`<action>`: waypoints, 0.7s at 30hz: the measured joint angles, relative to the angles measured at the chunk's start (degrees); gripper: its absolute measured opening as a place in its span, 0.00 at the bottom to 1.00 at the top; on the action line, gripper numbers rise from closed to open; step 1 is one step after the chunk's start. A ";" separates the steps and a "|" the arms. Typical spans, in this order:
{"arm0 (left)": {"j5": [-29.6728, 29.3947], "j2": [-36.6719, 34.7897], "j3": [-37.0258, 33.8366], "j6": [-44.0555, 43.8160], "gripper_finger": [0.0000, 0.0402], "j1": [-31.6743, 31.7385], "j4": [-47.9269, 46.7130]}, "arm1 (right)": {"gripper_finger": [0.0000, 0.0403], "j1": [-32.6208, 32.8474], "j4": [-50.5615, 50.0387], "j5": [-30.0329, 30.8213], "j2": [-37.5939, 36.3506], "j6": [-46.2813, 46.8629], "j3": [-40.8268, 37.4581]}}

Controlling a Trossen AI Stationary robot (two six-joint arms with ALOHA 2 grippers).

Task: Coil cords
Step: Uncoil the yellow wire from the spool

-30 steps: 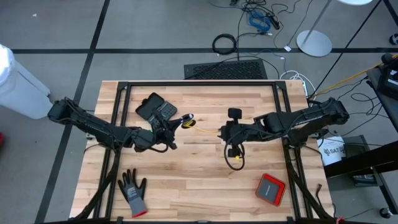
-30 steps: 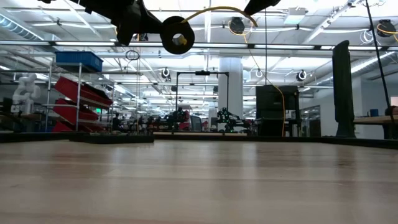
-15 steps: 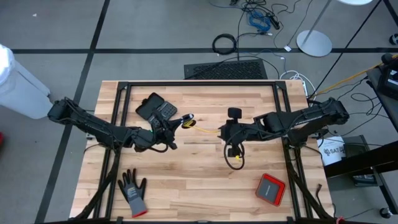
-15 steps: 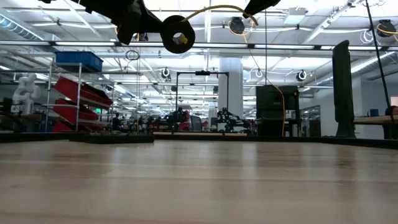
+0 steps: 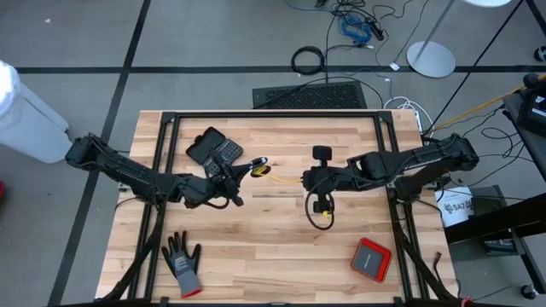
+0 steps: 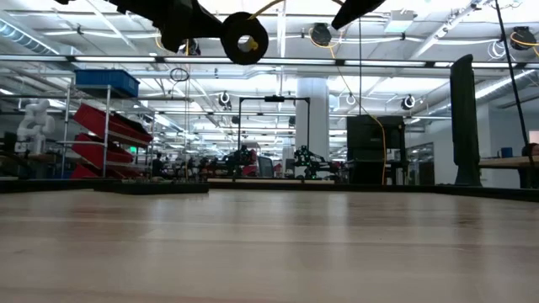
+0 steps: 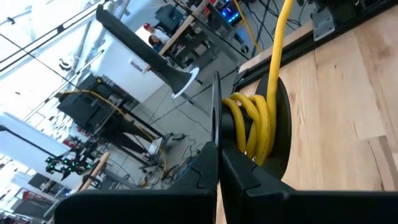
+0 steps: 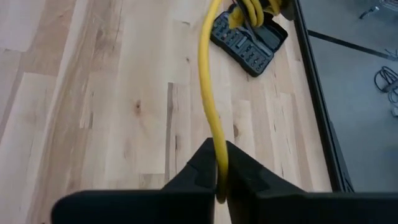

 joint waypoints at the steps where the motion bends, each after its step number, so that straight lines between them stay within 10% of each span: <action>1: 0.00 0.00 0.00 0.02 0.00 0.00 0.00 | 0.01 0.01 0.00 0.00 0.00 -0.25 -0.02; 21: -0.02 0.00 0.00 0.04 0.00 0.00 -0.63 | 0.23 0.57 1.75 0.00 0.00 0.38 -0.02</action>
